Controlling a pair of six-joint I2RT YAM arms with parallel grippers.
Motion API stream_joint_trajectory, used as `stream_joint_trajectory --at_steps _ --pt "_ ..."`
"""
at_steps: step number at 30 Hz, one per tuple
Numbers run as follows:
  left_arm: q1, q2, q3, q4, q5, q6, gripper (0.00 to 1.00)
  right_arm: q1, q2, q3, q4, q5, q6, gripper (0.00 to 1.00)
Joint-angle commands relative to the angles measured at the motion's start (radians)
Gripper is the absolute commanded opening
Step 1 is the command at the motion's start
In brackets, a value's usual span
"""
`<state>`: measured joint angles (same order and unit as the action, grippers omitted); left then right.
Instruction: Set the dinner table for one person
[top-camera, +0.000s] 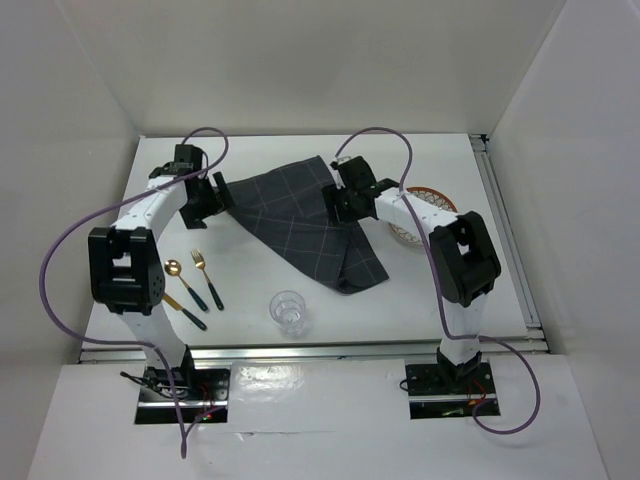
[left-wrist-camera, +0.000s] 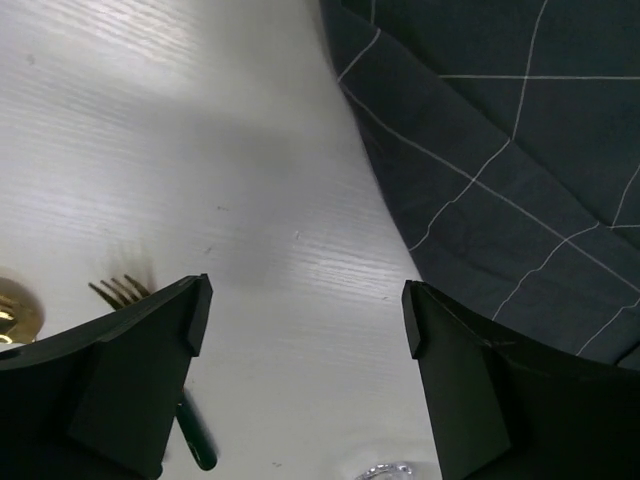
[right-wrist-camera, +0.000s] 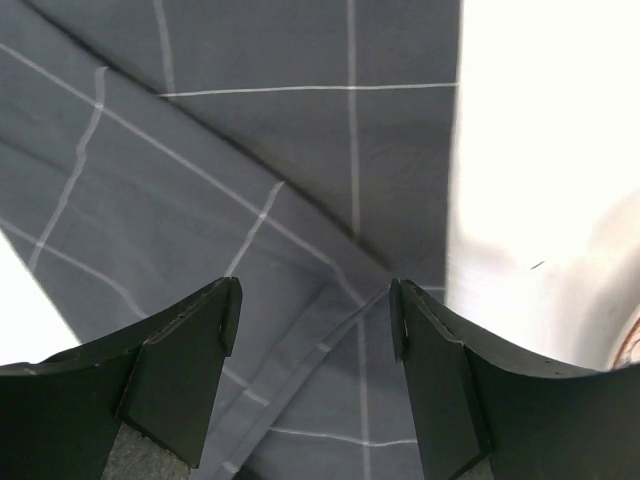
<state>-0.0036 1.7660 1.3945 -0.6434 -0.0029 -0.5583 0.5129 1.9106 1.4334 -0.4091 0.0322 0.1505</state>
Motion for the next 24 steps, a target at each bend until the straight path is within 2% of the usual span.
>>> stream_joint_trajectory --at_steps 1,6,7,8,17,23,24 --pt "0.004 0.076 0.106 -0.028 0.066 -0.029 0.98 -0.031 0.025 0.009 0.059 -0.044 -0.055 0.73" --pt "0.027 0.209 0.211 -0.073 0.095 -0.068 0.99 -0.050 0.067 0.019 0.059 -0.077 -0.065 0.71" --pt "0.036 0.223 0.233 -0.073 0.095 -0.078 0.99 -0.060 0.067 0.019 0.059 -0.077 -0.065 0.71" --pt "0.045 0.233 0.233 -0.073 0.095 -0.089 0.98 -0.060 0.079 0.019 0.059 -0.092 -0.065 0.67" --pt "0.063 0.341 0.322 -0.073 0.126 -0.098 0.97 -0.082 0.110 0.028 0.059 -0.138 -0.074 0.63" --pt "0.063 0.397 0.382 -0.073 0.136 -0.124 0.97 -0.082 0.119 0.028 0.059 -0.150 -0.074 0.48" --pt "0.063 0.397 0.397 -0.082 0.136 -0.124 0.97 -0.082 0.108 0.028 0.059 -0.150 -0.065 0.40"
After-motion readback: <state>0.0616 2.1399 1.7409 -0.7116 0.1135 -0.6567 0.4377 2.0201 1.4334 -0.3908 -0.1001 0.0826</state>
